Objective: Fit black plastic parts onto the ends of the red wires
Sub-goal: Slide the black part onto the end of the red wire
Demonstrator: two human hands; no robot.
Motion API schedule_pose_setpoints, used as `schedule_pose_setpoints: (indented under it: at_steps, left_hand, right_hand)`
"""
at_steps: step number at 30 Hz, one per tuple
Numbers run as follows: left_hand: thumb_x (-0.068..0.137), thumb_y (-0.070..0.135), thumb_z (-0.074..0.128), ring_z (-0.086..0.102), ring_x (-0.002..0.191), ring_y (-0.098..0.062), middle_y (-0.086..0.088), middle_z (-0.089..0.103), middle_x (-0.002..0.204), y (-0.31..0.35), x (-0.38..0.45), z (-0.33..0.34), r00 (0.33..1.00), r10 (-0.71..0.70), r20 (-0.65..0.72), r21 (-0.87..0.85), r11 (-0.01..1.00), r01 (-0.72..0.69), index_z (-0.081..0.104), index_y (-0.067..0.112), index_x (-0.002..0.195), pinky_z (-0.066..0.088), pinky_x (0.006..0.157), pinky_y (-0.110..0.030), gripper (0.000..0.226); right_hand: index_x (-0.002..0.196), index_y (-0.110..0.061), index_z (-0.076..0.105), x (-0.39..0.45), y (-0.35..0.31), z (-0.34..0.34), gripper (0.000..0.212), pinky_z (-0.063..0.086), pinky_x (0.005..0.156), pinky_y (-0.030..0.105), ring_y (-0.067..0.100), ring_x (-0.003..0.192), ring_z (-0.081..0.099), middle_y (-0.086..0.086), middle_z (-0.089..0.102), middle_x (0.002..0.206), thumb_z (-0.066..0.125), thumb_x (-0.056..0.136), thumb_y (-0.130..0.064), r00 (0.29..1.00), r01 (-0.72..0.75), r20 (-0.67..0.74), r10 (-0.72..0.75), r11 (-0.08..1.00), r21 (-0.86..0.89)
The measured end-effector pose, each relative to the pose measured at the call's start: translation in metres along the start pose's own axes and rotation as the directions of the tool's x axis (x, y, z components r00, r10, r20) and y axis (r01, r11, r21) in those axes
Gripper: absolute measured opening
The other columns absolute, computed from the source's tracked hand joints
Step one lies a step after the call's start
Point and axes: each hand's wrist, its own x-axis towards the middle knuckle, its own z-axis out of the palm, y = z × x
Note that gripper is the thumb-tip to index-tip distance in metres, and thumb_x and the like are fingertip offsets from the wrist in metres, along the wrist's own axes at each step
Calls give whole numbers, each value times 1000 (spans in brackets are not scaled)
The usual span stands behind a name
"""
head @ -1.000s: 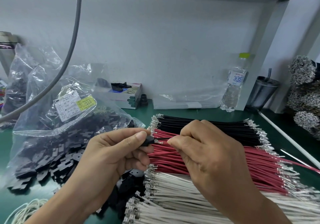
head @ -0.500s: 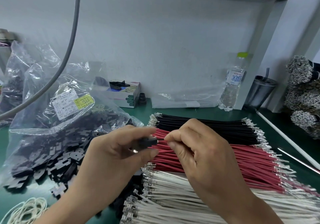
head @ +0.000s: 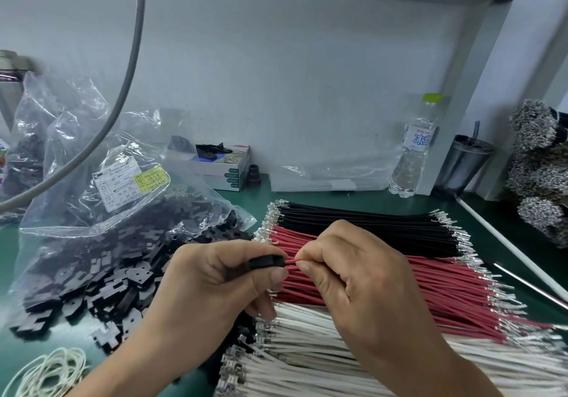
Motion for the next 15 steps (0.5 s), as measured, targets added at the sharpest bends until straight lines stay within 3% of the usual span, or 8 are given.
schedule_pose_setpoints:
  at_steps: [3,8,10,12,15]
  left_hand:
    - [71,32,81,70,50,-22,-9,75,64,-1,1,0,1000,8,21,56,998,-9,84,34,87,53,49,-20,16]
    - [72,26,82,67,47,-20,-8,75,66,-5,5,-4,998,46,-48,82,996,-42,83,35,85,51,52,-15,16]
    - [71,24,82,63,42,-17,-9,73,62,-9,8,-8,993,48,-105,66,997,-41,83,33,85,46,48,-12,17]
    - [70,27,82,63,43,-15,-8,73,63,-12,9,-9,994,35,-101,45,999,-30,83,32,86,47,48,-13,17]
    - [71,26,83,65,47,-15,-6,74,66,-17,8,-7,999,10,-53,28,1000,-9,83,34,88,51,50,-18,18]
  right_hand:
    - [88,-17,72,-1,1,-1,24,51,62,28,8,75,58,-9,60,84,54,97,-31,1000,18,13,-18,1000,-16]
    - [86,-20,74,-1,2,-16,9,46,59,27,15,78,55,-9,61,84,70,90,-28,996,77,-34,-86,974,-214]
    - [87,-28,74,-4,-4,-20,11,39,57,18,10,78,51,-14,58,85,73,84,-39,991,60,129,-41,987,-149]
    - [97,-37,74,-9,-10,-15,26,30,63,11,-1,82,46,-20,56,86,68,82,-57,903,2,425,63,988,-152]
    - [118,-46,60,-20,-8,-12,36,29,71,9,-4,98,41,-21,53,100,61,86,-63,856,-147,488,172,985,-90]
